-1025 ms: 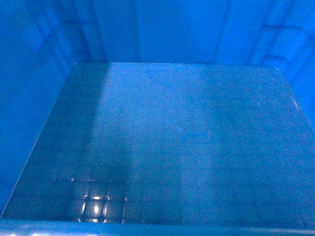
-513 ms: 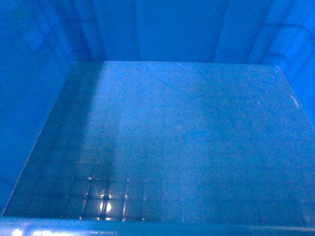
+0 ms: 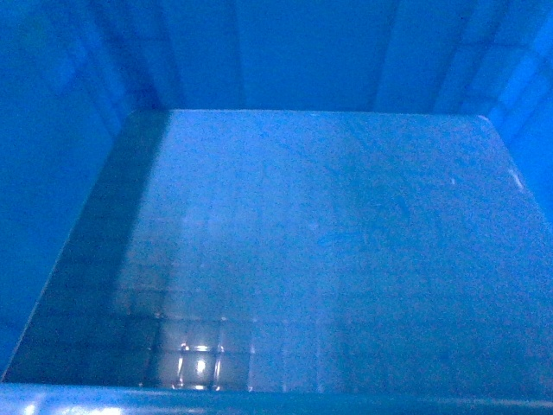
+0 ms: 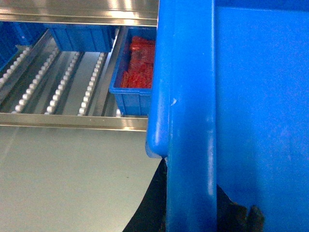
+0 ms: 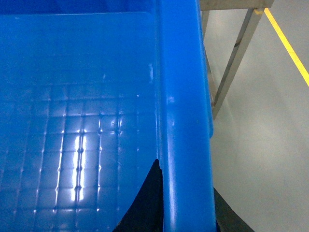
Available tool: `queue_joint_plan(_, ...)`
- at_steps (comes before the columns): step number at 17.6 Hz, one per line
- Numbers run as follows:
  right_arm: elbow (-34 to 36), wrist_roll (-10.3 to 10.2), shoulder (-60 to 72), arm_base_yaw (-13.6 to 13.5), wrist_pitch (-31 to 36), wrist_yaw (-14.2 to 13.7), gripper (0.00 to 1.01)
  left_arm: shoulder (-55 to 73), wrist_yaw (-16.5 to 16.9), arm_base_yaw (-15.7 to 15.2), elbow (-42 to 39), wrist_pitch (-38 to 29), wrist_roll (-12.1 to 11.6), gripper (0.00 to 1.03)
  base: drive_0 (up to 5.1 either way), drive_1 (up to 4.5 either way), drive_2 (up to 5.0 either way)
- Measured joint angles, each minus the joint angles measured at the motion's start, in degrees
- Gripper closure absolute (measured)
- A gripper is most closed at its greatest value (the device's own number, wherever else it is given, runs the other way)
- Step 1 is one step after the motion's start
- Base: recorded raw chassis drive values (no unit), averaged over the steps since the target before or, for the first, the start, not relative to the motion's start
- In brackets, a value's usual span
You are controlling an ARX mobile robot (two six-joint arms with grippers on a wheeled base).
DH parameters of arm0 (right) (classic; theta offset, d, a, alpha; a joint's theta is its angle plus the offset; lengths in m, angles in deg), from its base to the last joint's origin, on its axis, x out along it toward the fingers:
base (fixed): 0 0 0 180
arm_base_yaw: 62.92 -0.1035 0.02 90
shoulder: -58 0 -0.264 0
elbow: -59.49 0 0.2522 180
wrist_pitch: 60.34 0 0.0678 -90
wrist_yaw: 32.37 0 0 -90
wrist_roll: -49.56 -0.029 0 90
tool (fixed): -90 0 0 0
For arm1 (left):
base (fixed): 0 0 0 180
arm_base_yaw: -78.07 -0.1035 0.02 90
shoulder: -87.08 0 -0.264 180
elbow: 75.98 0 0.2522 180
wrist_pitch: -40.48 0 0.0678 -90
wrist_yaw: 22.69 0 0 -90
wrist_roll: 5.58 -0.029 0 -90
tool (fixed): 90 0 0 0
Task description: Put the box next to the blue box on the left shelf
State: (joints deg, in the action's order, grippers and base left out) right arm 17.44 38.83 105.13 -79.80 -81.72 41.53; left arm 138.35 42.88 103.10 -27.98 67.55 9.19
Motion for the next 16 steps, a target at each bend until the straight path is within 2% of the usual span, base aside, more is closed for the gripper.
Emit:
queue_joint_plan(6,0.0,0.02,0.0,0.0,0.09,-0.02,0.92,0.0,-0.02,0.0,0.0,-0.09,0.0,0.95,-5.0,1.36,3.2)
queue_joint_plan(16,0.0,0.0,0.0,0.0,0.0,-0.02,0.92,0.0,0.0,0.0,0.0,0.0,0.0,0.95,-5.0,2.39,2.4)
